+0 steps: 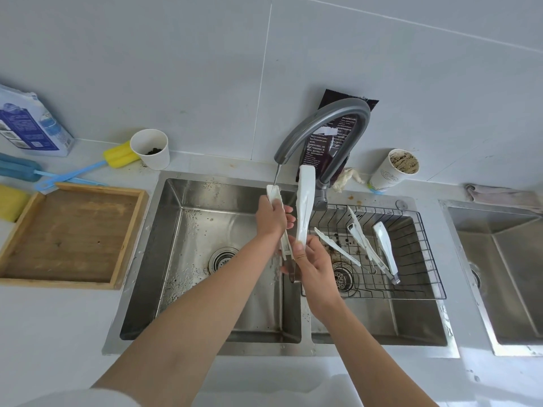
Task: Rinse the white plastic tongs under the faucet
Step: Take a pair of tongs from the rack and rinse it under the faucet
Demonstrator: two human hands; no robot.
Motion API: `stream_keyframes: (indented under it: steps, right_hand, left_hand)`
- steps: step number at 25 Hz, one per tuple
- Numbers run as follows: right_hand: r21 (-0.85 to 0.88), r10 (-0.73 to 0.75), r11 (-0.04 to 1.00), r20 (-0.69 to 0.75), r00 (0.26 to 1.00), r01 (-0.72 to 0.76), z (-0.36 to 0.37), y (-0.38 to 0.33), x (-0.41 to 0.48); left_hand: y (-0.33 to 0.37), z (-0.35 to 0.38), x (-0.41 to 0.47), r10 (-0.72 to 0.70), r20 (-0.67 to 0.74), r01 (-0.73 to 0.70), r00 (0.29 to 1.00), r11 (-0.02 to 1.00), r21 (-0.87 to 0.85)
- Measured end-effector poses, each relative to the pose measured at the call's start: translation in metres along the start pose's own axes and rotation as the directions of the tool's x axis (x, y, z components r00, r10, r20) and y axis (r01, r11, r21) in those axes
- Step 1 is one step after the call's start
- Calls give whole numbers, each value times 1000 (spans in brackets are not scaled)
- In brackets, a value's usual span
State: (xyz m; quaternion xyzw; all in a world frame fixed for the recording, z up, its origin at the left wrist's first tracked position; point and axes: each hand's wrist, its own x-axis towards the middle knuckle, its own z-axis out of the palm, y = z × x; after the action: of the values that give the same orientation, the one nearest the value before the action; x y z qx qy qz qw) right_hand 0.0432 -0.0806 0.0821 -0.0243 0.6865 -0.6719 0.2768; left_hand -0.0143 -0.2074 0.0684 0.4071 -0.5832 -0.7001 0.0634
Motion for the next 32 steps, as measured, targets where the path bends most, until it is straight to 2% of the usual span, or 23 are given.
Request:
stream_keyframes:
  steps: [6,11,16,19,22,26,32]
  right_hand:
    - [4,-35,999,-7,999,35,5,-8,-8]
    - [43,-63,997,-65,996,66,9,-16,-1]
    - [51,-106,993,-74,992,109,8,-23,17]
    - [27,-82,996,-69,994,84,7,-20,21]
    - [49,-77,996,-56,995,80,7,-17,18]
    - [-4,-83,997,-23,996,83,2,-10,13]
    - [25,5,1000,-101,995,-3,10,-4,16]
  left_hand:
    - [13,-2,25,116,-12,-116,993,993,-17]
    - [14,2,22,112,-52,-115,992,992,-59]
    - [13,12,2,122,-28,-124,992,989,-86]
    - [19,8,7,140,-1,-139,990,982,-130]
    - [29,3,15,184,31,-180,982,978,-102]
    - [44,1,22,241,23,-240,970,969,-59]
    - [46,2,23,334,34,-333,942,942,-34]
